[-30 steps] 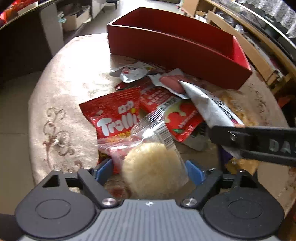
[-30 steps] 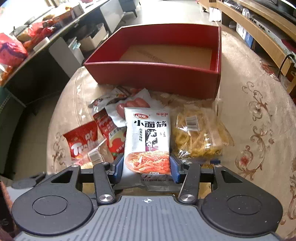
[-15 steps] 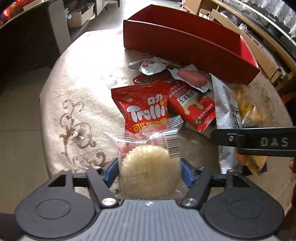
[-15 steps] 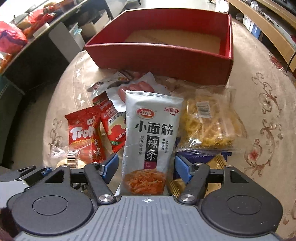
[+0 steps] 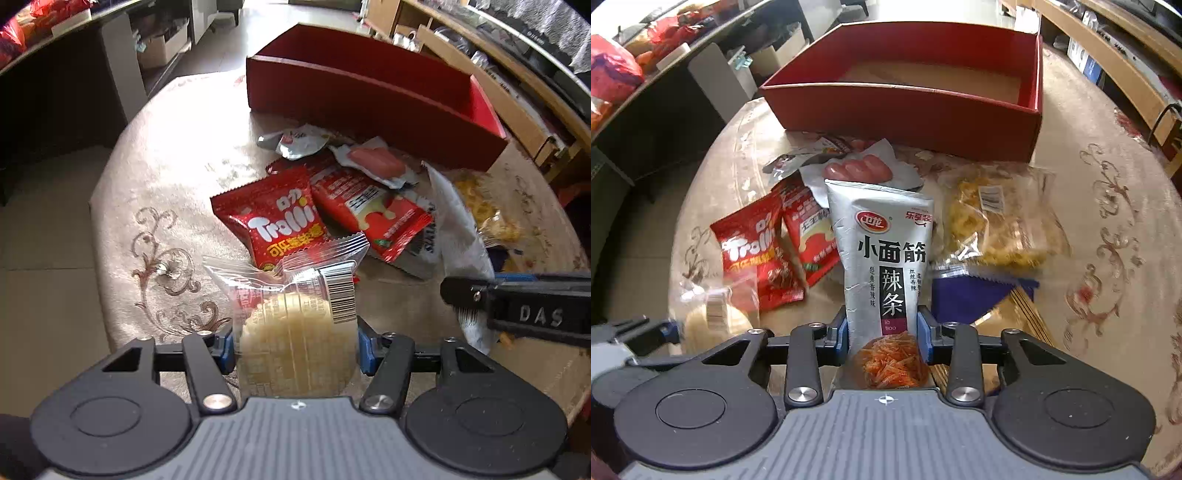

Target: Organize snacks

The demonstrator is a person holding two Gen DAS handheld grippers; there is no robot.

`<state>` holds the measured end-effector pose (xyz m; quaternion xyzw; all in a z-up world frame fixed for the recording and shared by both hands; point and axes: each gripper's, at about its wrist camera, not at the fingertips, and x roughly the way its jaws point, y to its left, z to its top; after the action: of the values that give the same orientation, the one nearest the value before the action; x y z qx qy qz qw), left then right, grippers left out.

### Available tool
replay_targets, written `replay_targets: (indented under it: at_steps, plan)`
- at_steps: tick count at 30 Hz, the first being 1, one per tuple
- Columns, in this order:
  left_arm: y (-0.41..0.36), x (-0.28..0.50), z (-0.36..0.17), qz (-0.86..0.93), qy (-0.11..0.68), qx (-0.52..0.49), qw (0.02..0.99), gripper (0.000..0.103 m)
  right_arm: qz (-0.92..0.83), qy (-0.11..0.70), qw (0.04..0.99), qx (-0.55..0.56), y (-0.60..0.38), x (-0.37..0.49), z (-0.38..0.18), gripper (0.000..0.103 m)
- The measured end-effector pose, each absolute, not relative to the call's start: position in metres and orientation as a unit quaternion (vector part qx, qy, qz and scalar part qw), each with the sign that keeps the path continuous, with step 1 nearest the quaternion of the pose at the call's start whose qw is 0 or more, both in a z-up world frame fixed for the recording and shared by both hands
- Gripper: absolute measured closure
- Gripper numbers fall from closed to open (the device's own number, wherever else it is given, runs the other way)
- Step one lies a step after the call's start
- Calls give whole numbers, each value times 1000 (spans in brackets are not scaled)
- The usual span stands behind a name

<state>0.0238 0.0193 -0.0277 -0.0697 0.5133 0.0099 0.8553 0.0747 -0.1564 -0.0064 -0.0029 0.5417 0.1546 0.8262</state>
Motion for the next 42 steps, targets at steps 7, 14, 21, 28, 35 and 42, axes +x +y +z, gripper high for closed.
replay_targets:
  at_steps: [7,14,21,28,35,42]
  plan:
    - [19,7,0,3,495,-69,866,46,148,508,849,13,-166,43,17,61]
    - [6,13,19,-25,472,-56,879,46,115,462,879,1,-171,24,38,61]
    - [4,40,23,-31,460,-53,886,46,87,442,893,-8,-175,29,45,61]
    - [-3,73,31,-34,448,-51,892,46,74,435,897,-24,-172,51,44,61]
    - [-11,99,38,-34,438,-48,897,46,68,415,907,-36,-171,74,53,61]
    - [-24,124,47,-38,425,-37,904,46,60,406,911,-35,-174,93,56,61]
